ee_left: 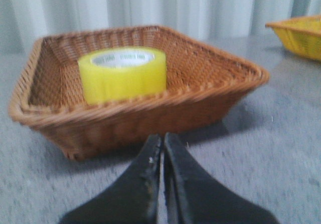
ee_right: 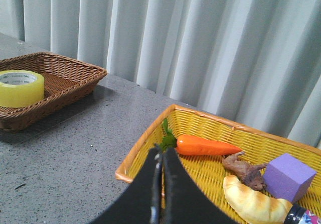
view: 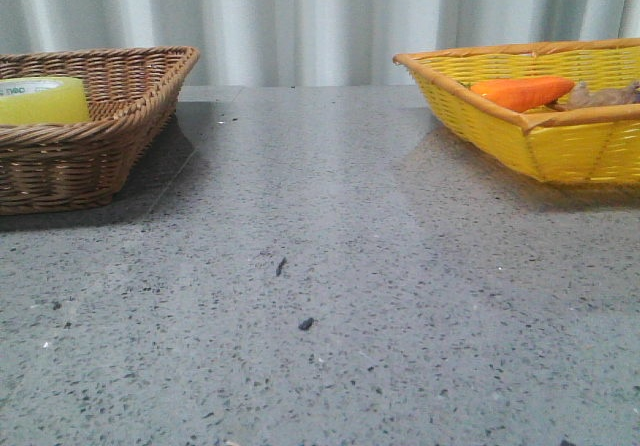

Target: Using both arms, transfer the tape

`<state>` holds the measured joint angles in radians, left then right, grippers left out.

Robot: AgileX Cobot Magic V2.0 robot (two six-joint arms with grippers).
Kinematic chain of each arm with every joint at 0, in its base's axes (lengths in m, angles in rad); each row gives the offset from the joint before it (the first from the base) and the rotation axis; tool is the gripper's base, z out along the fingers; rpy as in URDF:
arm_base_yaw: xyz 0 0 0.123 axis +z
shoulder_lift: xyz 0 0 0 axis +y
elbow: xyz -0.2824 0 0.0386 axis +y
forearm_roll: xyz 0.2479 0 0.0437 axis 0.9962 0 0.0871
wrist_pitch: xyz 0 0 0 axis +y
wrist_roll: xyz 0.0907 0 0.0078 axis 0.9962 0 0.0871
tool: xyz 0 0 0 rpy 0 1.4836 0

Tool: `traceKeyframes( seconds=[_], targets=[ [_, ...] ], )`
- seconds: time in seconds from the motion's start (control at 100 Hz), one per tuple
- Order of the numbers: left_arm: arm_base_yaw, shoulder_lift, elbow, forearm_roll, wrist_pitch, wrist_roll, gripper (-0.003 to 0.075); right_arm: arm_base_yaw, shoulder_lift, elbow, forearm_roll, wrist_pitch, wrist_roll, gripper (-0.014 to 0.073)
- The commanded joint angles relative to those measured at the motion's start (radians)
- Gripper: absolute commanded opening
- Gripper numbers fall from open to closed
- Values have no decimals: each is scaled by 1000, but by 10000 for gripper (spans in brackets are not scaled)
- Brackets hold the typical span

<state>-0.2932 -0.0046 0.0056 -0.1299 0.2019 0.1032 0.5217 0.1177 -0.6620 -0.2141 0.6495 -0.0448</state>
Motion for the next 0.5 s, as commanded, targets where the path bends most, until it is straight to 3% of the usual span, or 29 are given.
traceKeyframes(
  seconds=[0.0,0.08,0.49],
  targets=[
    [-10,-31,7,-16,16,-11,-20,1,14,-22,-26,-71,-2,-62],
    [-10,-29,7,-26,73,-11,-20,1,14,-22,-26,-71,-2,-62],
    [-10,-29,7,-56,81,-14,-20,1,14,-22,-26,-68,-2,-62]
  ],
)
